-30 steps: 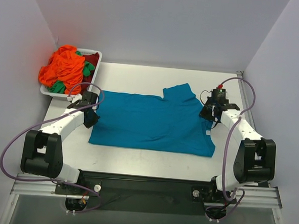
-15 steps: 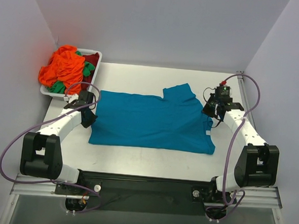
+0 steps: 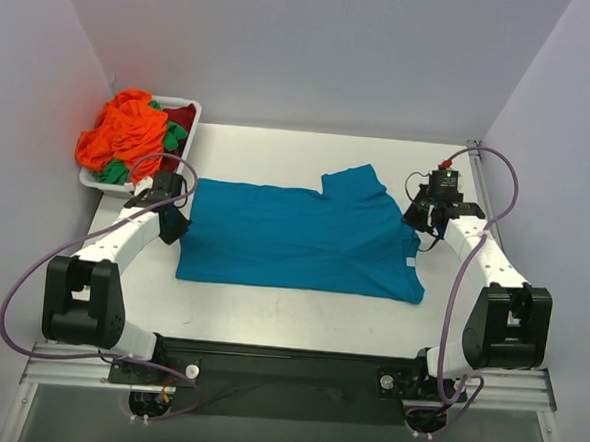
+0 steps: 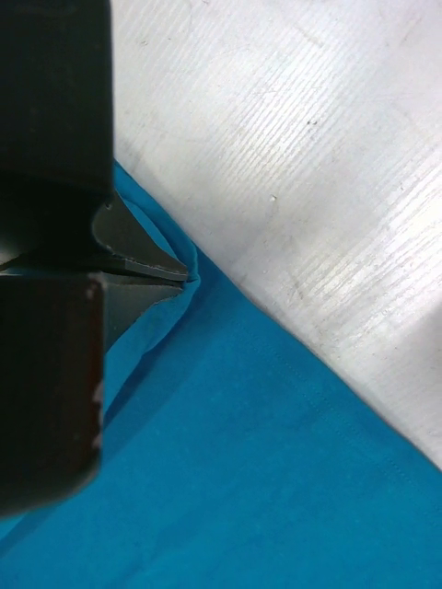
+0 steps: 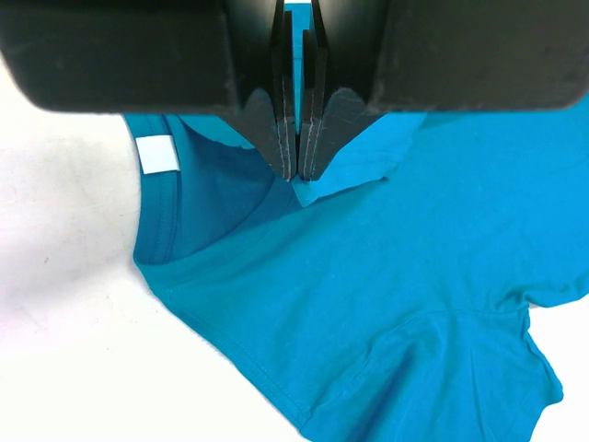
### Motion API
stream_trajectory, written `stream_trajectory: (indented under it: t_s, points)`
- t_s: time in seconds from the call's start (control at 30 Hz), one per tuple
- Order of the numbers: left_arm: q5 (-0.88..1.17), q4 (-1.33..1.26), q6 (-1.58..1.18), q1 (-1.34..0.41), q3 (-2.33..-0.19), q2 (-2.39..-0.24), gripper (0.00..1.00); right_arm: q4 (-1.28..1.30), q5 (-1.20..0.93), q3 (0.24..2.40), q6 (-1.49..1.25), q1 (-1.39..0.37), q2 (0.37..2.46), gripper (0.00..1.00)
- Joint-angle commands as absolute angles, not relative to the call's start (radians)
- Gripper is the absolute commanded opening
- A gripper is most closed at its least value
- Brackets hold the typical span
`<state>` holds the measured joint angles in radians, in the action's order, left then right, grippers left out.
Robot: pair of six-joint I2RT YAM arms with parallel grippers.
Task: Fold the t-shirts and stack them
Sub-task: Fold the flattened tshirt in 1/3 of the way
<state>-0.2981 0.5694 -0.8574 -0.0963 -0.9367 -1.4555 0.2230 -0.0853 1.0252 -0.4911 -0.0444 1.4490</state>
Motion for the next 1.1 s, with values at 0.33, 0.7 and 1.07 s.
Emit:
stream_trajectory:
  t_s: [0.33, 0.7, 1.07]
  points:
    - [-0.249, 0.508, -0.805, -0.087, -0.996, -1.517, 0.48, 0.229, -0.109, 1.103, -0.471, -0.034, 1.555, 0.57]
    - [-0.238, 0.535, -0.810, -0.089, -0.801, -1.231, 0.65, 0.342, -0.075, 0.819, -0.568, -0.012, 1.264, 0.56]
    - [-0.104, 0.308, -0.854, -0.143, -0.601, -1.186, 0.60, 0.364, -0.101, 0.614, -0.532, 0.098, 1.152, 0.45]
